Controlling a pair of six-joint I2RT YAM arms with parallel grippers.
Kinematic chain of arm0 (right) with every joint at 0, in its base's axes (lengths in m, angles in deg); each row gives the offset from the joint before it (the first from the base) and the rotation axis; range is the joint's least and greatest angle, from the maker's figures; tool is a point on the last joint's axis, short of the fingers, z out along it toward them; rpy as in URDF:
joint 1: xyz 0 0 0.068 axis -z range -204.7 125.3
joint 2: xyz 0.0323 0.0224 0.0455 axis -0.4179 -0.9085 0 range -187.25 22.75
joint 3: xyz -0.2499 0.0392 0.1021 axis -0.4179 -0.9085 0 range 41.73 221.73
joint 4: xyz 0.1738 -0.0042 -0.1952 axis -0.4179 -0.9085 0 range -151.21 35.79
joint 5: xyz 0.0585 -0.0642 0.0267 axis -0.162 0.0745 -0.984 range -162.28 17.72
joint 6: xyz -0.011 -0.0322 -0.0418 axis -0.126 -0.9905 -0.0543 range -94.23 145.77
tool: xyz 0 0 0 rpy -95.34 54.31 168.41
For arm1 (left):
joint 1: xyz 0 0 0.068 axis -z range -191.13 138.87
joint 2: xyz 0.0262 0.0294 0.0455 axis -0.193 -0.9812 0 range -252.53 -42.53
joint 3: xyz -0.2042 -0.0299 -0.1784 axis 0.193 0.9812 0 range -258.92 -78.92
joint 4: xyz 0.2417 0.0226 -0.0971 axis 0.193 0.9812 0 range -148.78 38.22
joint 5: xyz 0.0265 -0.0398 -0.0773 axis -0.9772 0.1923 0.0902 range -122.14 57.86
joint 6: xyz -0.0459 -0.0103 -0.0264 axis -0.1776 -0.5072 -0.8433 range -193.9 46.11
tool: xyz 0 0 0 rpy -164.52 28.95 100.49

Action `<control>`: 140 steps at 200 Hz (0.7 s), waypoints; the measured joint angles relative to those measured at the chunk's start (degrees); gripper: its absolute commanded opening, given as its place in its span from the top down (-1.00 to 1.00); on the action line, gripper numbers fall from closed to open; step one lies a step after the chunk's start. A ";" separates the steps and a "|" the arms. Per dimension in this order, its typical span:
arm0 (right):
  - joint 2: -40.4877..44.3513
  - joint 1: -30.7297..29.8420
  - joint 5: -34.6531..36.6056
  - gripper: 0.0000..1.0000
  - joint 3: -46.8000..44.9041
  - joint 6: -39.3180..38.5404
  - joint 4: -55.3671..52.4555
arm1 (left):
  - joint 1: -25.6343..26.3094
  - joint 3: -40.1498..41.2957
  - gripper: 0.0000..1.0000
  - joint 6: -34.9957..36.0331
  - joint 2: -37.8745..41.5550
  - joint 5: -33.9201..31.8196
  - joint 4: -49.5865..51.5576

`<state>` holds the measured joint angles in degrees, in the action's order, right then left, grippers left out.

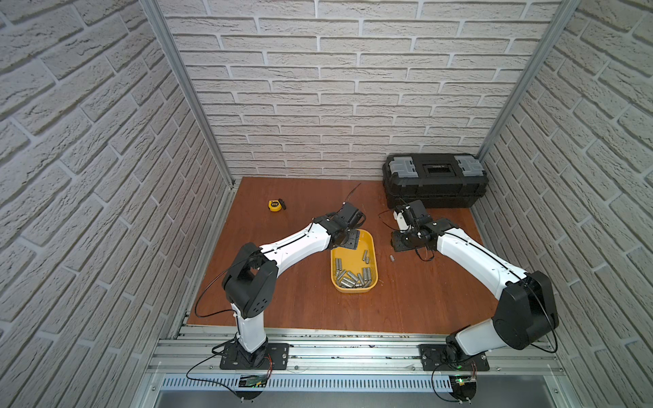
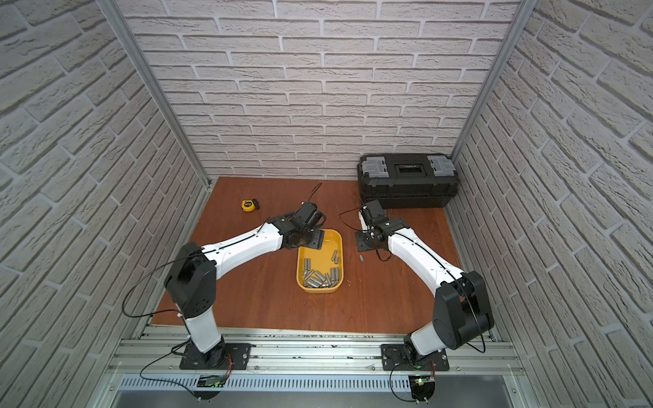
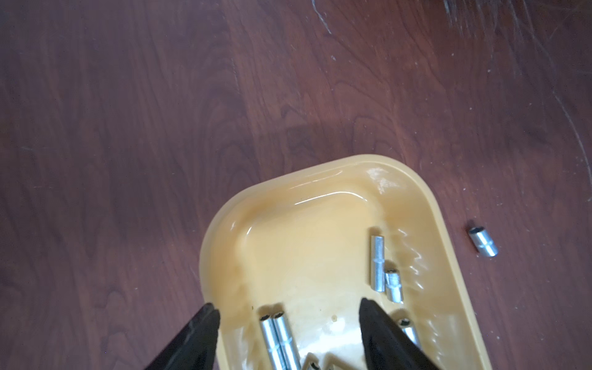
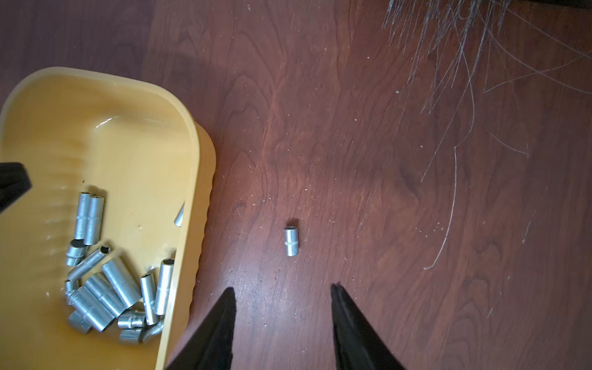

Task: Take out the socket from the storage box
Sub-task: Pick up the socket head from the storage box.

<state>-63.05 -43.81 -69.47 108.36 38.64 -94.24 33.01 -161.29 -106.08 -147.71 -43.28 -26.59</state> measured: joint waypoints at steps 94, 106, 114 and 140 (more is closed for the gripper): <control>1.29 0.33 0.85 0.01 -1.84 0.20 -0.09 | 0.44 -7.56 -0.27 1.20 -11.69 6.78 1.09; 1.42 0.37 1.03 0.01 -2.16 0.24 -0.07 | 0.55 -8.35 -0.27 1.55 -12.72 7.48 1.22; 1.55 0.42 1.05 0.01 -2.45 0.26 -0.09 | 0.63 -8.90 -0.26 1.64 -13.31 7.87 1.25; 1.57 0.52 1.07 0.01 -2.73 0.26 -0.09 | 0.90 -10.58 -0.20 2.01 -14.97 8.87 1.25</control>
<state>-61.48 -43.29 -68.40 105.63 38.90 -94.33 33.91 -171.87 -104.07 -162.69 -34.40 -25.35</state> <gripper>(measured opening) 0.496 0.612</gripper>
